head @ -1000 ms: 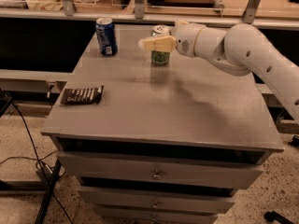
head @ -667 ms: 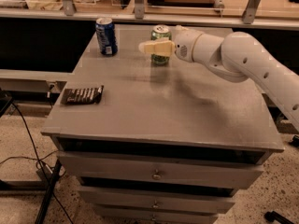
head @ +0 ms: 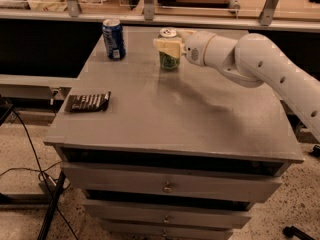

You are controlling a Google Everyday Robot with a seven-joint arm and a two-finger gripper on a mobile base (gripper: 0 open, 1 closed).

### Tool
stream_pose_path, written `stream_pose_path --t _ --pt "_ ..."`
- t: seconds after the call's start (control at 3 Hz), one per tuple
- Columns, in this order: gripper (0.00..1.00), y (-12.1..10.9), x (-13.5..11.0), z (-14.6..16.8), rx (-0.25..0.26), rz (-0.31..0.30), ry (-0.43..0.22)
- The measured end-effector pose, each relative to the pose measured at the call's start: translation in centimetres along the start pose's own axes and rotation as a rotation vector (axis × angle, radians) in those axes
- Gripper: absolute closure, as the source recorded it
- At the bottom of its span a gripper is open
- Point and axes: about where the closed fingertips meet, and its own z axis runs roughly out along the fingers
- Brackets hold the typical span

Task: Pick 7up can

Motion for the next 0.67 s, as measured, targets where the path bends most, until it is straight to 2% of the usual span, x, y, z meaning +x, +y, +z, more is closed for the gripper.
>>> stream_pose_path --t 0.33,0.67 --pt "0.67 0.2 0.0 0.2 -0.004 0.000 0.000" --pt "0.90 0.5 -1.3 0.5 -0.026 0.042 -0.024"
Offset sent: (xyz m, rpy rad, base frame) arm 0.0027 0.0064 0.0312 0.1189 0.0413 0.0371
